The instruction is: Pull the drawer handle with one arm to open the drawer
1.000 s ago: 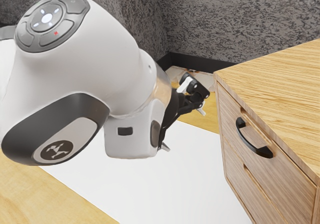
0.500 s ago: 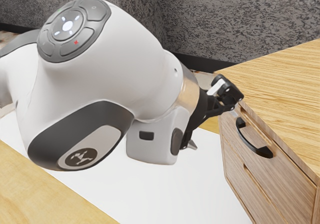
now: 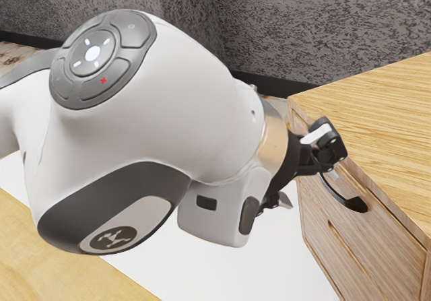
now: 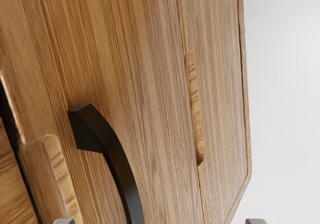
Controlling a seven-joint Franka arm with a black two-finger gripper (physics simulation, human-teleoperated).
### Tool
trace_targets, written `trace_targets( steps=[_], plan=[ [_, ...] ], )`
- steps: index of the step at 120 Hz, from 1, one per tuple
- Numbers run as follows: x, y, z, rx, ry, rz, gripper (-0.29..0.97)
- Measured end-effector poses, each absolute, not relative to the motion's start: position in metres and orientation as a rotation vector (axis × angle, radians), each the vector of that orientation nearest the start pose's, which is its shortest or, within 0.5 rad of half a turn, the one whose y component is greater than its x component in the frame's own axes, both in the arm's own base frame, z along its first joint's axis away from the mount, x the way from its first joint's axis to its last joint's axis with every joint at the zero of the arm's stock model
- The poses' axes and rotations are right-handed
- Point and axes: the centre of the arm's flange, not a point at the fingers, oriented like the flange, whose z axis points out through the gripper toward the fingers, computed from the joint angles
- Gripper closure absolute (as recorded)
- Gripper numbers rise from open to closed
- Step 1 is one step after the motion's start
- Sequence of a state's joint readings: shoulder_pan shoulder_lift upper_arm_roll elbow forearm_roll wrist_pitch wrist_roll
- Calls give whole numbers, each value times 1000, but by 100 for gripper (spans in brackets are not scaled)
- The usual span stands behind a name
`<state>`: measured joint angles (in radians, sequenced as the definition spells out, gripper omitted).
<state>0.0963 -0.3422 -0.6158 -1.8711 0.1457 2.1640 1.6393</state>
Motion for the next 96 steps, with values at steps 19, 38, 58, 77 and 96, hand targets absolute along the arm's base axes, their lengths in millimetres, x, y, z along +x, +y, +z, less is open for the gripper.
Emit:
trace_targets(
  steps=[19, 38, 58, 77, 96],
  plan=[
    [422, -296, 684, -1101, 2285, -384, 28],
    [431, -294, 676, -1106, 2302, -374, 29],
    [438, -293, 673, -1107, 2314, -374, 29],
    [442, -292, 671, -1106, 2321, -374, 30],
    [446, -287, 668, -1119, 2321, -362, 30]
  ],
)
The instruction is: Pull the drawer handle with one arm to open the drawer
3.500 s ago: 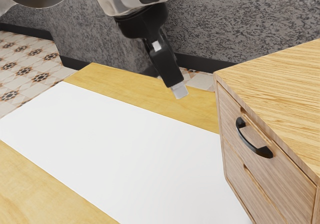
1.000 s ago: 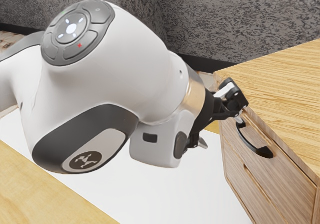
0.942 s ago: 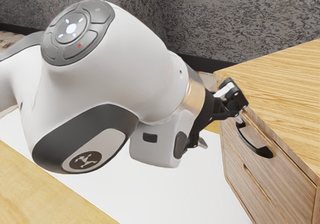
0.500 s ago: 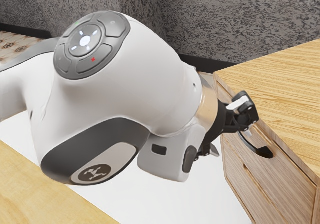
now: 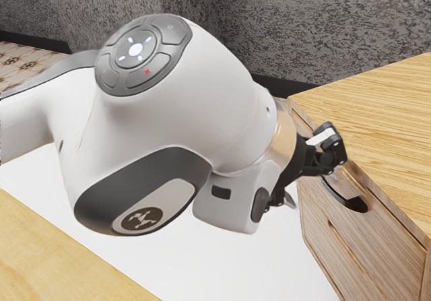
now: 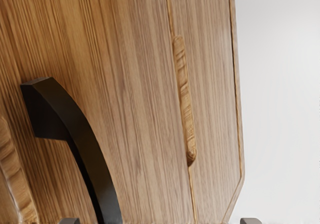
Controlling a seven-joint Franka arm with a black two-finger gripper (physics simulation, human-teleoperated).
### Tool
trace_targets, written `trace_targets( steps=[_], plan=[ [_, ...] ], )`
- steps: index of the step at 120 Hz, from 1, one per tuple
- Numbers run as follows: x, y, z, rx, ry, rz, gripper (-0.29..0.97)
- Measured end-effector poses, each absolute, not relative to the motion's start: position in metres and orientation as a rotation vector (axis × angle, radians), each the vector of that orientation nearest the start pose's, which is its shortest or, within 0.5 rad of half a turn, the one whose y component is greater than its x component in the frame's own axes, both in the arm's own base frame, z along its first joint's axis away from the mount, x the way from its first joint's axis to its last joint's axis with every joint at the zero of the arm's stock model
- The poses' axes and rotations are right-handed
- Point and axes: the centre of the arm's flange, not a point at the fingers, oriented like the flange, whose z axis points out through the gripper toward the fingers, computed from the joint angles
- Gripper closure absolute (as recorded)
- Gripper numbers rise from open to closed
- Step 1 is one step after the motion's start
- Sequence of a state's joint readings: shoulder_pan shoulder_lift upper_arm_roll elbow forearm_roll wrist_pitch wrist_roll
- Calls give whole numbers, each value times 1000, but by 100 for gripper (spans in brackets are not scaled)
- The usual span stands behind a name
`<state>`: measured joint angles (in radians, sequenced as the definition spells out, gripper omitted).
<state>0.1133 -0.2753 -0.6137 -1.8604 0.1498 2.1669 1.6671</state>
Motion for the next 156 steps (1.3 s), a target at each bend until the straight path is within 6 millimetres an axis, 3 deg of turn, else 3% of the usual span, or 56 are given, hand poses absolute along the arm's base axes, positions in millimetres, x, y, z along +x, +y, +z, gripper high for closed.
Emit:
trace_targets(
  steps=[59, 84, 156],
  plan=[
    [457, -281, 651, -1144, 2350, -339, 27],
    [450, -287, 654, -1126, 2354, -338, 30],
    [424, -280, 657, -1125, 2311, -294, 31]
  ],
)
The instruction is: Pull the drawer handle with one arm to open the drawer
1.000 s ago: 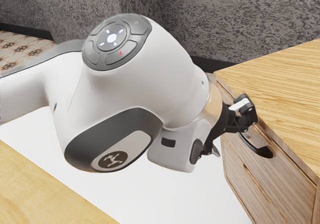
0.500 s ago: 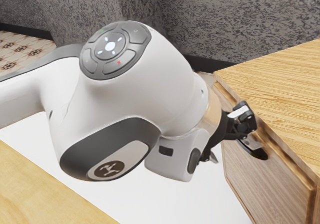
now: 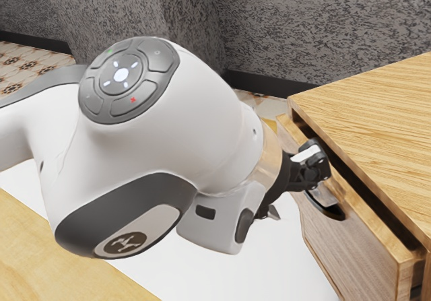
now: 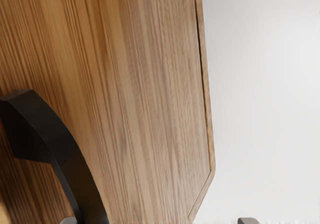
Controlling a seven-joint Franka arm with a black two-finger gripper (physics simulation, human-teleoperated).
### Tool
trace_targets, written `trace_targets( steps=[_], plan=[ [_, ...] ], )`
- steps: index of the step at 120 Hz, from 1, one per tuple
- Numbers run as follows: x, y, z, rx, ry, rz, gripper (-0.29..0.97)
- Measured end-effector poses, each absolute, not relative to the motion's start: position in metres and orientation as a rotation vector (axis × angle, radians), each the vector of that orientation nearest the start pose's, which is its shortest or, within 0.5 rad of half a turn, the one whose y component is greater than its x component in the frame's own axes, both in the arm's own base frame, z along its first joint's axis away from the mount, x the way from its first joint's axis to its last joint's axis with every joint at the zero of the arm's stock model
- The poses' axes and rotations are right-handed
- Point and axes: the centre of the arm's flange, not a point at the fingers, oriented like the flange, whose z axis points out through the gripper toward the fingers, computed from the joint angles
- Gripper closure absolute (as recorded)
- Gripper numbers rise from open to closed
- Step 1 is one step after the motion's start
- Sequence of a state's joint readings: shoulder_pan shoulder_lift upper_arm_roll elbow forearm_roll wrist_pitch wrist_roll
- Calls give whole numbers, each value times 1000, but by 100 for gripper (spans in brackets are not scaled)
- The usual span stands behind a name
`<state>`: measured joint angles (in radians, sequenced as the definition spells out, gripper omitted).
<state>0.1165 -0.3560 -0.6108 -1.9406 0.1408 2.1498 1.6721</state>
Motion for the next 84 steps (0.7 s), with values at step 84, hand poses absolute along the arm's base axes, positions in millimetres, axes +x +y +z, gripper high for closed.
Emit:
trace_targets(
  steps=[84],
  plan=[
    [387, -265, 657, -1151, 2232, -252, 30]
  ],
)
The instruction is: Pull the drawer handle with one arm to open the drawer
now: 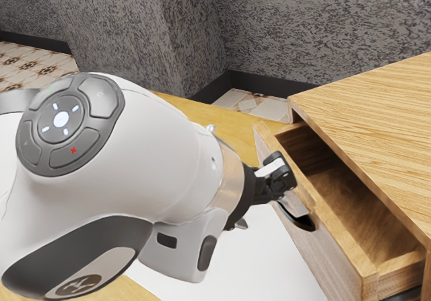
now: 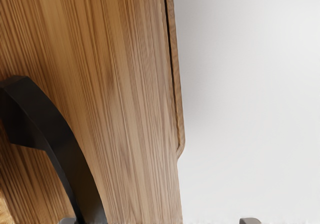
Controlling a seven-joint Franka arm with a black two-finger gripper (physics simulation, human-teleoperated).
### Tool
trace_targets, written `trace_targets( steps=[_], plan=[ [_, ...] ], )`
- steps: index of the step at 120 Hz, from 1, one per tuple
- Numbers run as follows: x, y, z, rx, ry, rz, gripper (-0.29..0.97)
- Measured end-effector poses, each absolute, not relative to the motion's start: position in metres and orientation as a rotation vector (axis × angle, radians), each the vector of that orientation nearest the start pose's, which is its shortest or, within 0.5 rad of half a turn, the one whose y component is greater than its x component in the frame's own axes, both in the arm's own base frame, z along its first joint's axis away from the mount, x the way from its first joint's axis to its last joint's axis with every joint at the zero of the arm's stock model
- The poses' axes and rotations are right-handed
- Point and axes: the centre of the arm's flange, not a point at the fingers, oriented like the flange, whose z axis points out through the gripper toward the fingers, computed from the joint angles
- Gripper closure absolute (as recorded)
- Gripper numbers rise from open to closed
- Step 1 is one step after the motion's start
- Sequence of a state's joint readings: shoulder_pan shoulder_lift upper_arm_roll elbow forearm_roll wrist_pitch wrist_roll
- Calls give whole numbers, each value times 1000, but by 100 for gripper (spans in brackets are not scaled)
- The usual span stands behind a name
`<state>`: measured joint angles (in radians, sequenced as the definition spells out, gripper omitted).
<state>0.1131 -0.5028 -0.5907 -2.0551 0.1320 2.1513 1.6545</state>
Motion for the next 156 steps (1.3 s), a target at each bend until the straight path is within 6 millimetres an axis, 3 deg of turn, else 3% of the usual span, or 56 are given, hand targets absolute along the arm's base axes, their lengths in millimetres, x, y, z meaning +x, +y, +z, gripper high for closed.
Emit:
trace_targets(
  steps=[35, 84, 156],
  plan=[
    [376, -251, 651, -1188, 2211, -244, 26],
    [355, -243, 652, -1206, 2182, -252, 31],
    [330, -231, 649, -1248, 2159, -261, 30]
  ],
)
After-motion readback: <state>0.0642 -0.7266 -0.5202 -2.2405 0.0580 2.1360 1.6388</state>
